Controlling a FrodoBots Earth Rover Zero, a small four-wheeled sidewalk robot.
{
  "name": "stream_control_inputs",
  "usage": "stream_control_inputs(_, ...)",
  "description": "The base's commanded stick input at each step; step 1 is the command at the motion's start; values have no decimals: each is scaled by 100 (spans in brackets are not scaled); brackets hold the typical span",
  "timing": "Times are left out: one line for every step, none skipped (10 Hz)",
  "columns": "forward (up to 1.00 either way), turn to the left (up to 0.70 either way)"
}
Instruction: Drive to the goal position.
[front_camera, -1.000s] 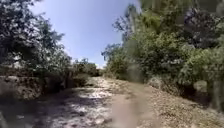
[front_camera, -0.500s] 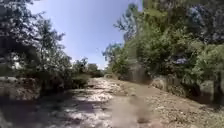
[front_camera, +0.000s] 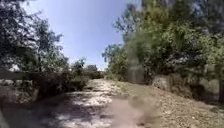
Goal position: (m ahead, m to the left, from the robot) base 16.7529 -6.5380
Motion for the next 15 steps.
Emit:
stream_control_inputs(45,2)
stream_control_inputs(45,2)
stream_control_inputs(45,2)
stream_control_inputs(45,2)
stream_control_inputs(45,2)
stream_control_inputs(45,2)
stream_control_inputs(45,2)
stream_control_inputs(45,2)
stream_control_inputs(45,2)
stream_control_inputs(45,2)
stream_control_inputs(45,2)
stream_control_inputs(45,2)
stream_control_inputs(45,2)
stream_control_inputs(45,2)
stream_control_inputs(45,2)
